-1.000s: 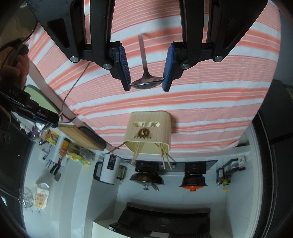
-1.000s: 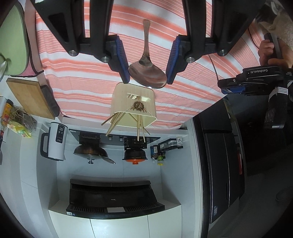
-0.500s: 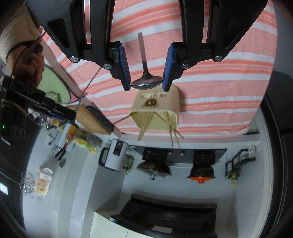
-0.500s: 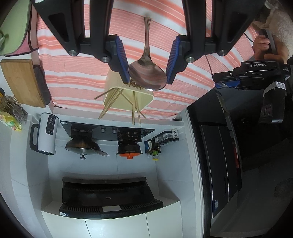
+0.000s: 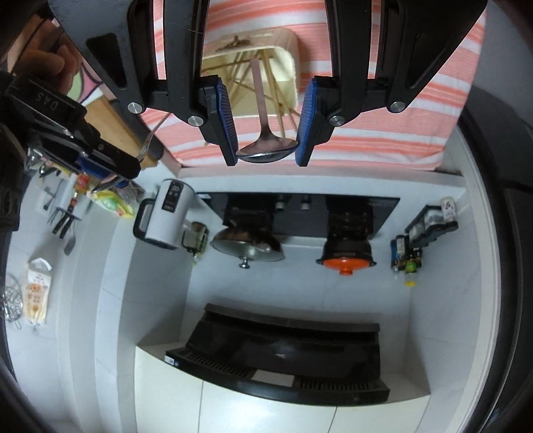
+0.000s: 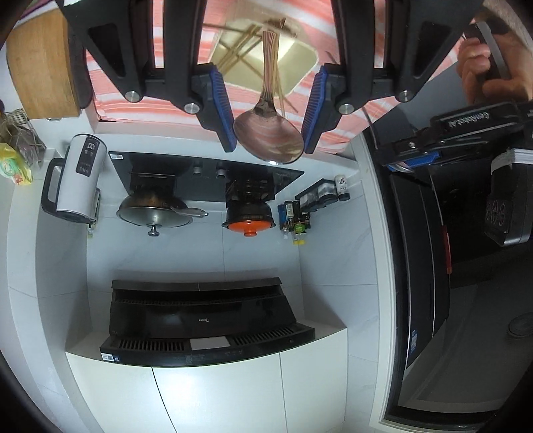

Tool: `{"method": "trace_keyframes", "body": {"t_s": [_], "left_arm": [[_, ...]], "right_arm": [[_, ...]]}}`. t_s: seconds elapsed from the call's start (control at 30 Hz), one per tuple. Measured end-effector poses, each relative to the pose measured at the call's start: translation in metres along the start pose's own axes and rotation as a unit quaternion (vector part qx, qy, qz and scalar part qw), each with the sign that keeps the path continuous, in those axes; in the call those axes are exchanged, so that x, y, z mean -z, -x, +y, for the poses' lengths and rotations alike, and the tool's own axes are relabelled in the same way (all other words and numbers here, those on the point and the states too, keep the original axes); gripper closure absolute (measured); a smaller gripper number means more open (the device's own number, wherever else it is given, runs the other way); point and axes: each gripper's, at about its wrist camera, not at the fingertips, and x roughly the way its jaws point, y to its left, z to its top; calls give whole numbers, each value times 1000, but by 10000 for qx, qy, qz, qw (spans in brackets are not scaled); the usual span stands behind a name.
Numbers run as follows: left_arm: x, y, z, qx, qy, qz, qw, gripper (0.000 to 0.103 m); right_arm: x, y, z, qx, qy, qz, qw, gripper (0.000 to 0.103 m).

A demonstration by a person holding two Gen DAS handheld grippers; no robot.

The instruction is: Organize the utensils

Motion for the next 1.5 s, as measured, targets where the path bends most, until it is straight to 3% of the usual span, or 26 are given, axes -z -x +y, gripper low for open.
{"method": "trace_keyframes", "body": {"t_s": [0.17,0.3,0.5,0.53,0.57,0.67,0.8,0.87,0.97,1.13,1.3,1.5], "left_arm": [[22,-55,10,-57,127,512,9986,68],[44,-90,16,-79,185,1036,9944,68],[72,-113,22,-157,299,1512,9879,66],[75,-111,22,-159,311,1519,9878,62],[78,-107,23,-166,298,1520,9878,49],[85,-82,28,-228,251,1382,9898,26],[99,-31,33,-495,134,1184,9916,12],[108,2,30,-593,140,1017,9929,3],[127,51,19,-663,137,716,9951,0],[162,114,-9,-559,187,675,9960,0],[178,159,-42,-1043,-130,439,9935,0],[182,194,-61,-1448,-47,478,9883,0]], "right_arm": [[25,-55,-16,53,-179,576,9982,62],[49,-95,-27,144,-351,1350,9901,62],[76,-125,-38,275,-560,2100,9757,62],[78,-126,-40,258,-607,2136,9747,61],[79,-124,-42,244,-659,2091,9754,61],[73,-107,-45,217,-800,1841,9794,49],[60,-59,-45,261,-737,1345,9878,41],[57,-26,-39,373,-628,1106,9912,29],[62,23,-25,604,-524,923,9925,19],[99,88,8,980,-469,1086,9881,10],[134,135,43,1060,-311,1196,9867,9],[141,179,70,925,-227,1077,9896,9]]}}
